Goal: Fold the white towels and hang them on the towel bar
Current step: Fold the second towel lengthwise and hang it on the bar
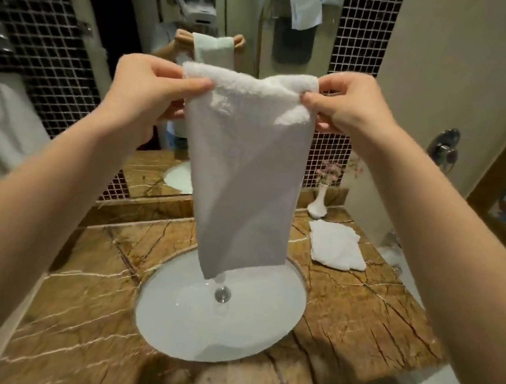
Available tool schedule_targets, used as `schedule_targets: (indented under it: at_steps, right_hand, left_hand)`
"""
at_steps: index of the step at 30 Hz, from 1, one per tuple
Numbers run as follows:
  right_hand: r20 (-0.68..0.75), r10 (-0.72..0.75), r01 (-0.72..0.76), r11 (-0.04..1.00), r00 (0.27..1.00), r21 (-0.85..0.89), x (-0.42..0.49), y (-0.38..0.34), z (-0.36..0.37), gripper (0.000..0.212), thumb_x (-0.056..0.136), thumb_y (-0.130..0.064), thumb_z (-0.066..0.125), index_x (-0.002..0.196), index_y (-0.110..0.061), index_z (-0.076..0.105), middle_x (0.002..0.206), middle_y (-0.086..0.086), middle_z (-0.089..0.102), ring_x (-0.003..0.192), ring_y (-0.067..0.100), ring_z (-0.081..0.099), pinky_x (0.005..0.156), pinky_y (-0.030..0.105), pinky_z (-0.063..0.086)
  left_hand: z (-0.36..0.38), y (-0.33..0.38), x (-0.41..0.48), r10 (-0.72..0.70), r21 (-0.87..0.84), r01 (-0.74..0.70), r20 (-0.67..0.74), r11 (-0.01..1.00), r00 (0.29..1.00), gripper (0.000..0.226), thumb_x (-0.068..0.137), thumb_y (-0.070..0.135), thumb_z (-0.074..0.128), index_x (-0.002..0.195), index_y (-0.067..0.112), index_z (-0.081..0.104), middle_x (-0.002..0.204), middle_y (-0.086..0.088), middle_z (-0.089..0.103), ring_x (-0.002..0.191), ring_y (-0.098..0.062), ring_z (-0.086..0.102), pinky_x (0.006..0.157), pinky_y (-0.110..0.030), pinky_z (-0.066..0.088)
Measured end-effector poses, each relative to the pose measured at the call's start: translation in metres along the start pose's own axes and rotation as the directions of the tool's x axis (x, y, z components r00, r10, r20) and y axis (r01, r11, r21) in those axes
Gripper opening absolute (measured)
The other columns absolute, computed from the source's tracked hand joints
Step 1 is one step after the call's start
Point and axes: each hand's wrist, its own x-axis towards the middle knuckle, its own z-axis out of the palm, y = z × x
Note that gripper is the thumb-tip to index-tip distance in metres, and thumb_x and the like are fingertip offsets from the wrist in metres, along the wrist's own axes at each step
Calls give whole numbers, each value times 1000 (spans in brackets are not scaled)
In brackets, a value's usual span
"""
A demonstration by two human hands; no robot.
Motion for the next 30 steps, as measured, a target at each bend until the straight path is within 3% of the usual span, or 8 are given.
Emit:
schedule_targets:
  at_steps: [4,12,15,19,21,23,26,30]
  right_hand:
    - [22,-92,92,996,996,-5,26,-12,23,12,87,-18,68,98,-15,68,95,-1,67,79,8,65,57,16,53]
    - [110,-194,188,980,975,64,68,-42,73,4,88,-23,68,84,-23,67,77,-10,65,63,-3,60,52,14,45]
    - [160,-234,217,970,959,113,78,-56,92,4,88,-23,68,88,-19,70,78,-5,68,61,-3,63,54,15,50]
    - [243,-282,243,953,928,181,91,-69,116,26,88,-21,67,99,2,69,87,12,68,76,16,66,69,24,55]
    - [294,-324,258,935,899,243,98,-76,130,31,88,-18,67,100,10,66,78,15,58,66,14,58,62,23,50]
    - [322,-345,261,925,882,278,106,-83,147,22,87,-20,68,92,2,69,67,4,56,56,6,53,57,19,46]
    - [378,-393,267,900,838,344,115,-95,171,15,86,-23,69,76,-12,67,63,-5,54,53,0,52,55,17,45]
    - [434,-488,260,835,757,486,123,-111,203,20,85,-19,68,94,-1,71,77,7,64,65,11,58,60,23,47]
  left_hand:
    - [-26,9,6,25,32,-23,-66,999,998,15,71,31,82,76,18,76,78,1,75,78,-16,73,62,-22,56]
    - [-80,33,19,112,183,-76,-196,980,974,21,72,27,82,75,9,73,70,-2,74,70,-16,72,59,-24,56]
    - [-98,41,17,79,198,-29,-253,980,964,16,72,22,82,74,10,73,72,-2,74,72,-16,73,58,-22,54]
    - [-117,53,10,13,181,53,-349,982,937,18,73,16,80,80,2,71,66,-1,73,65,-12,71,55,-20,53]
    - [-126,60,4,17,191,65,-399,979,917,28,73,15,79,89,-6,69,70,-5,73,66,-12,70,57,-21,53]
    - [-132,68,-2,33,220,75,-449,973,893,37,73,16,79,96,-11,67,77,-11,72,68,-16,70,59,-24,54]
    - [-139,80,-12,50,261,117,-554,958,831,38,75,13,77,99,-13,65,63,-1,70,58,-12,66,51,-21,51]
    - [-151,96,-23,52,319,226,-673,920,738,25,73,17,79,87,0,68,70,-1,70,60,-9,67,57,-22,52]
